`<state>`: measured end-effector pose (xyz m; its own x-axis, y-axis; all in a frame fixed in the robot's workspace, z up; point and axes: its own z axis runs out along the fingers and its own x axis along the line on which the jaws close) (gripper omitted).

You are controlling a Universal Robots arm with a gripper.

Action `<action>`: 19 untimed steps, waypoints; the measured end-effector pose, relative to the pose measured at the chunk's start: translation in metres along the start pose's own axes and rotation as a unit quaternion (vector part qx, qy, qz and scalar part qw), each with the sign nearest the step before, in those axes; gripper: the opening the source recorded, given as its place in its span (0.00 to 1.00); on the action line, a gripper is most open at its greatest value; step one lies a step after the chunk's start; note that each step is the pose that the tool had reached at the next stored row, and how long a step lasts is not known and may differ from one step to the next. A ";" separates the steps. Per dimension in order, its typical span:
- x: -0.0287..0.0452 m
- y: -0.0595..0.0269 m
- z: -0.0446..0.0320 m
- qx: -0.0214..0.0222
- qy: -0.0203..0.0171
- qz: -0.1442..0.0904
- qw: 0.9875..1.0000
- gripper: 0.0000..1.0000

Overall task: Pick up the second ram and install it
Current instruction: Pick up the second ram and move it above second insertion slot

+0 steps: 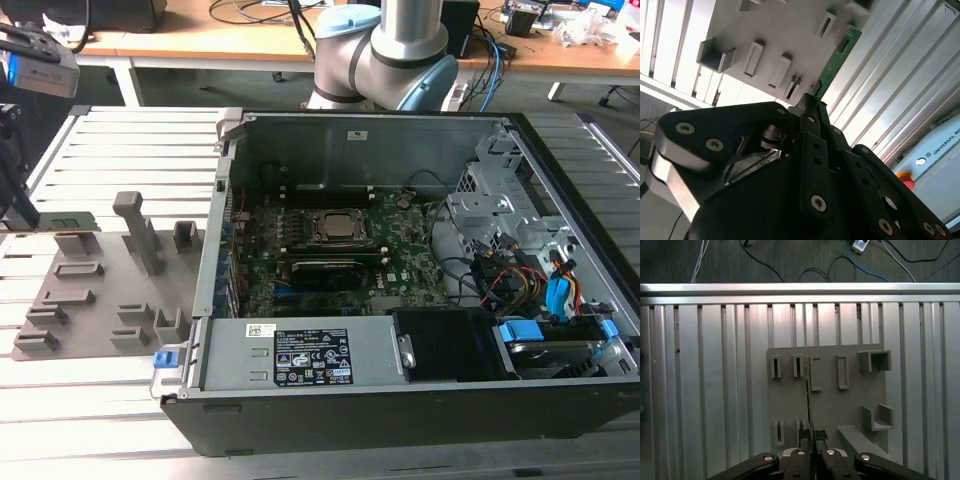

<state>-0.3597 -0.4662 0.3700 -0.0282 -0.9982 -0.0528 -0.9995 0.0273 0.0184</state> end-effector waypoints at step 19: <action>-0.0018 -0.0011 -0.0320 0.000 0.000 0.000 1.000 0.14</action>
<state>-0.3580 -0.4662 0.4021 -0.0282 -0.9982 -0.0528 -0.9995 0.0273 0.0186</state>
